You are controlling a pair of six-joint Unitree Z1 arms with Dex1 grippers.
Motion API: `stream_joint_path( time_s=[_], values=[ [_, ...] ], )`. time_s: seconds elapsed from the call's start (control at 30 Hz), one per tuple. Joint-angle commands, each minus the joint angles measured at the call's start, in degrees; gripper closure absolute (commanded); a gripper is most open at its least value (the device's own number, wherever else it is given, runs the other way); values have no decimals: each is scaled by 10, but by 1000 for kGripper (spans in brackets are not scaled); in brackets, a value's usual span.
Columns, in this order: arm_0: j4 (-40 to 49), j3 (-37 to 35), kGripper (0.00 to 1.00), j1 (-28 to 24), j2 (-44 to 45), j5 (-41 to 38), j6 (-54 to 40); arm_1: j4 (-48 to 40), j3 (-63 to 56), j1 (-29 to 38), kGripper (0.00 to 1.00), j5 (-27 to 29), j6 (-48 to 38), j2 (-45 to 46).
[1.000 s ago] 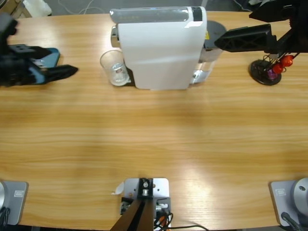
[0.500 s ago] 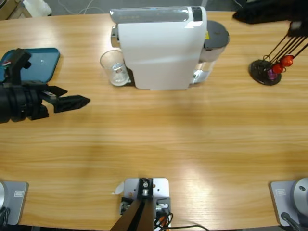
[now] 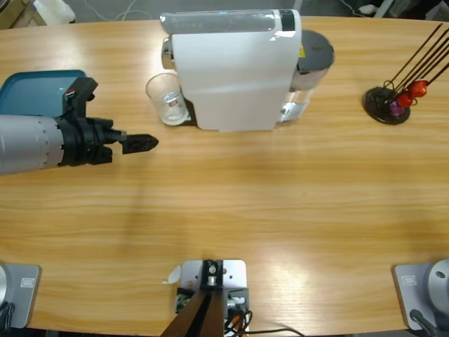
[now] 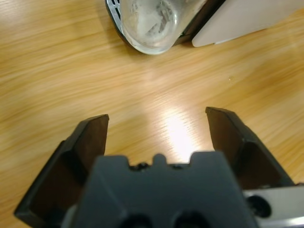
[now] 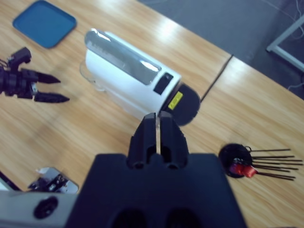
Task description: Pour coffee
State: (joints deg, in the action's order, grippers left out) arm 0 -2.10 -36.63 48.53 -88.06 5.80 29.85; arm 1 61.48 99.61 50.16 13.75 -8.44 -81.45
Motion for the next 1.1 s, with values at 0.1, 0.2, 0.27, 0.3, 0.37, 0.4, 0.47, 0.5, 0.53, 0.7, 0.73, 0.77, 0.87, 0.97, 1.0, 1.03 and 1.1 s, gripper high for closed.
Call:
stream_joint_path(
  time_s=[0.1,0.2,0.27,0.3,0.37,0.4,0.47,0.5,0.53,0.7,0.73,0.77,0.87,0.97,1.0,1.03,1.1],
  values=[
    [-11,1,5,18,-35,31,8,121,174,-106,1000,-91,-8,-147],
    [-11,0,13,21,-55,30,10,116,199,-111,1000,-94,-9,-192],
    [-16,-1,18,24,-74,30,9,106,208,-112,1000,-96,-10,-218],
    [-19,-2,18,25,-83,31,10,103,213,-112,1000,-96,-10,-234],
    [-24,-2,18,25,-94,38,10,98,218,-112,1000,-98,-10,-254],
    [-27,-2,18,25,-95,40,10,97,218,-112,1000,-100,-10,-259],
    [-31,-3,18,25,-98,41,9,97,214,-117,1000,-102,-10,-269],
    [-34,-4,18,25,-102,41,9,94,212,-122,1000,-107,-10,-273],
    [-38,-4,18,25,-106,41,9,92,211,-127,1000,-113,-10,-278],
    [-63,-12,18,25,-129,43,9,89,217,-129,1000,-117,-6,-281],
    [-64,-15,18,25,-130,43,9,89,215,-129,1000,-116,-5,-278],
    [-65,-17,18,25,-130,44,9,89,214,-129,1000,-116,-3,-277],
    [-66,-16,18,25,-128,45,9,86,214,-130,1000,-116,-2,-279],
    [-66,-13,18,25,-124,46,9,86,213,-130,1000,-124,-2,-283],
    [-66,-13,18,25,-124,46,9,86,210,-130,1000,-129,-2,-284],
    [-66,-14,18,25,-125,46,9,86,207,-130,1000,-132,-2,-286],
    [-66,-15,18,25,-125,47,9,84,201,-130,1000,-144,-2,-288]
  ],
)
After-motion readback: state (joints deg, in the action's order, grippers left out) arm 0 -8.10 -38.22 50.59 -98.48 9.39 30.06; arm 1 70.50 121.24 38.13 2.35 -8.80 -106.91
